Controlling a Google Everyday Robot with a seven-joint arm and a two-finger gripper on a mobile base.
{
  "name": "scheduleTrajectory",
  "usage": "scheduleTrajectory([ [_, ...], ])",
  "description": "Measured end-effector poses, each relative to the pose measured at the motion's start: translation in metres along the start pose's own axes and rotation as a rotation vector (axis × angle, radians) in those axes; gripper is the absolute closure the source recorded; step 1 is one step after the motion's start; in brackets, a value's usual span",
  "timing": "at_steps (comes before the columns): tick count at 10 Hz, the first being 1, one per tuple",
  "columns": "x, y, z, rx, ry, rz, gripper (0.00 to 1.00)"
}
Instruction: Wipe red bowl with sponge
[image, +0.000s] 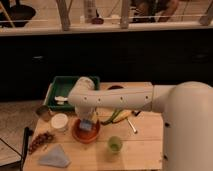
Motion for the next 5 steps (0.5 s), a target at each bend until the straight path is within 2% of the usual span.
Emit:
scheduleTrajectory([
  [2, -0.003, -0.021, 0.001, -0.022, -0.002, -0.054, 1.00],
  [5, -0.015, -0.032, 0.006, -0.031, -0.022, -0.123, 1.00],
])
